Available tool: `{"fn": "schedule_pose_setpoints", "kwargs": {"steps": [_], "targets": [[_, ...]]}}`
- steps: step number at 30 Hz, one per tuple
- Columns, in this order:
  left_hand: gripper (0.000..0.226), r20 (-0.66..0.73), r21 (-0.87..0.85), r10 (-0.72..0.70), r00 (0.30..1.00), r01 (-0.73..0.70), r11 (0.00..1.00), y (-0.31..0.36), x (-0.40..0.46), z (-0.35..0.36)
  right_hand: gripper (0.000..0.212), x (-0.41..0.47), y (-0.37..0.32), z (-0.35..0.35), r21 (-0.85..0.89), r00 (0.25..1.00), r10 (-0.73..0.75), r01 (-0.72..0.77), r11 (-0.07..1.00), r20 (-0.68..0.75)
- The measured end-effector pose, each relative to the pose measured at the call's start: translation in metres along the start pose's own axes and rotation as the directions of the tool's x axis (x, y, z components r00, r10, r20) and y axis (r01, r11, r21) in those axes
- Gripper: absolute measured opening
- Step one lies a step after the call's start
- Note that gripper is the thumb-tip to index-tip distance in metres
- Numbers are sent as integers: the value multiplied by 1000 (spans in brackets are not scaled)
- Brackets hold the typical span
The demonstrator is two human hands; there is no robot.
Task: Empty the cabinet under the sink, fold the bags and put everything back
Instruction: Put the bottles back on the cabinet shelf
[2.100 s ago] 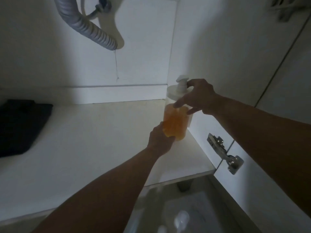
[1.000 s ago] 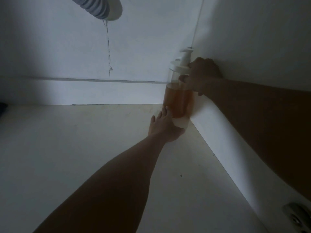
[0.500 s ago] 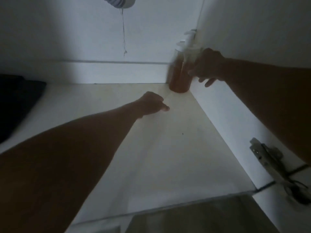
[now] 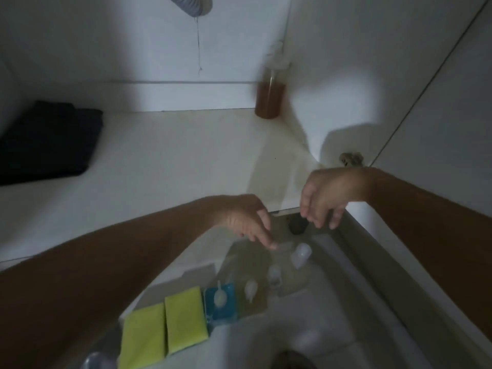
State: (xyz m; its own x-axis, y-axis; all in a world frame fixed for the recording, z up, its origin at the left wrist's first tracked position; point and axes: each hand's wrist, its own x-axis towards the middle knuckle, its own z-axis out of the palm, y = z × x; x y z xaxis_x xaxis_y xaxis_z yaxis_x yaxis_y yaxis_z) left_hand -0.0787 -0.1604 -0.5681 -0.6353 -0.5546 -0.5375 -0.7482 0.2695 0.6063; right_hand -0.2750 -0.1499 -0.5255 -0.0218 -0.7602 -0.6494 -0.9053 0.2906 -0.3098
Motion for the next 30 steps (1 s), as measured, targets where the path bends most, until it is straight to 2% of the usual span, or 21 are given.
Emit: {"fn": "schedule_pose_setpoints", "kwargs": {"steps": [2,4,6,8,9,11,14,16,17,19,23,27,30], "targets": [[70,36,172,-49,998,42,984,-5,2,29,23,3,25,24,15,983,128,-131,991,130],[84,-7,234,-85,996,85,969,-12,10,57,34,8,44,47,24,959,205,-214,977,194],[90,-88,262,-98,991,118,958,-19,22,81,57,21,67,73,-47,983,170,-168,985,62],[94,-155,287,-96,983,138,948,-27,37,99,86,30,84,102,-153,996,50,-62,986,-80],[96,-175,289,-102,979,151,945,-32,45,107,94,34,92,114,-129,994,11,-25,991,-109],[95,-214,278,-116,970,174,945,-41,61,120,89,47,104,130,66,989,-42,52,996,-143],[82,-266,302,-101,959,182,936,-49,75,134,54,53,104,145,382,988,-101,139,914,-117],[73,-291,317,-96,952,190,929,-54,83,141,58,59,110,153,517,982,-133,184,836,-135],[70,-304,316,-98,948,197,928,-55,87,143,67,63,113,157,522,975,-132,208,827,-180],[64,-329,304,-100,939,206,930,-58,92,146,71,71,120,163,457,963,-130,229,859,-238],[56,-365,285,-83,927,196,938,-56,91,148,62,69,122,163,463,950,-146,264,846,-275],[57,-401,228,-45,915,147,963,-42,80,142,68,42,126,151,233,915,-233,318,919,-330],[58,-414,235,-1,910,108,966,-23,63,129,60,16,123,130,110,905,-233,288,951,-356]]}}
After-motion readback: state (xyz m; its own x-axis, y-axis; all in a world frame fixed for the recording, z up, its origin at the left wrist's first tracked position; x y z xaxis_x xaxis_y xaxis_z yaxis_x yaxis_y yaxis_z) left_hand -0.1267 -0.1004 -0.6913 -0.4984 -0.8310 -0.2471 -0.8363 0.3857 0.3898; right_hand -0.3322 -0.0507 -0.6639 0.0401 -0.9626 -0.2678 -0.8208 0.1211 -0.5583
